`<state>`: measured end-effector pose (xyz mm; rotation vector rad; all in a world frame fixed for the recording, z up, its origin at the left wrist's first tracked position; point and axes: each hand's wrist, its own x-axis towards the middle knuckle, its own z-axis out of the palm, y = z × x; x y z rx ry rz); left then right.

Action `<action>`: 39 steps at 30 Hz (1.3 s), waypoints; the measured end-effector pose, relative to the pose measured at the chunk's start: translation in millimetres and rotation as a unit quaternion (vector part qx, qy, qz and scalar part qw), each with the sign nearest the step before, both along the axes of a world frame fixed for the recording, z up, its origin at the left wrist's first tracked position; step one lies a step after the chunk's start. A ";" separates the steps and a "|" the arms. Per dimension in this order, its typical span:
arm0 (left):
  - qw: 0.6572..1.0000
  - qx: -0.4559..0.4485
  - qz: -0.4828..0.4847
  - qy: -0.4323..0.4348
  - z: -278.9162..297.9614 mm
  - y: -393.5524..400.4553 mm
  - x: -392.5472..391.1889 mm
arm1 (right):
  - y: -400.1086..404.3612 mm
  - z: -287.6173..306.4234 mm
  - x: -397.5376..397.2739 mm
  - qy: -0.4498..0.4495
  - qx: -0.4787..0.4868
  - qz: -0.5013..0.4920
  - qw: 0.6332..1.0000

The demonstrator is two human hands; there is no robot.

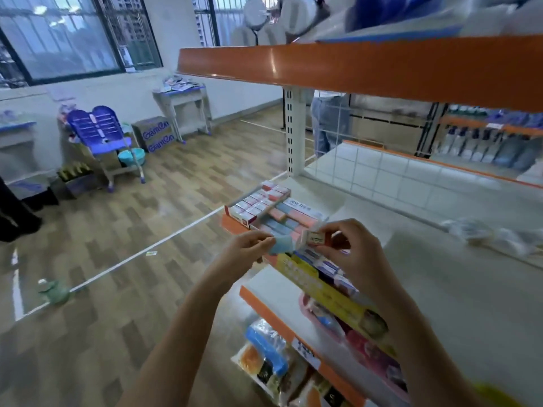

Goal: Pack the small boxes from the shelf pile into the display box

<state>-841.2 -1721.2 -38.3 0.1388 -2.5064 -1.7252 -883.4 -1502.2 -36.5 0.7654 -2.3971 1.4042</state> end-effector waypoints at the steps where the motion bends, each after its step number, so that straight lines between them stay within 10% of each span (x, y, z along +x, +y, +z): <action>1: 1.000 -0.010 -0.002 0.003 0.1 -6.8 -12.8 | -5.4 1.4 -10.3 0.001 0.005 -0.001 1.000; 11: 0.979 -0.174 -0.109 0.005 -15.3 -46.9 -136.6 | -35.5 -5.6 -73.8 -0.040 0.046 -0.103 0.993; 20: 0.893 -0.341 -0.287 0.065 -19.3 -49.8 -200.9 | -62.3 -12.5 -90.4 -0.082 0.031 -0.254 0.963; 39: 0.829 -0.396 -0.356 0.173 -33.6 -57.8 -204.4 | -79.9 -15.1 -72.3 -0.120 0.049 -0.348 0.928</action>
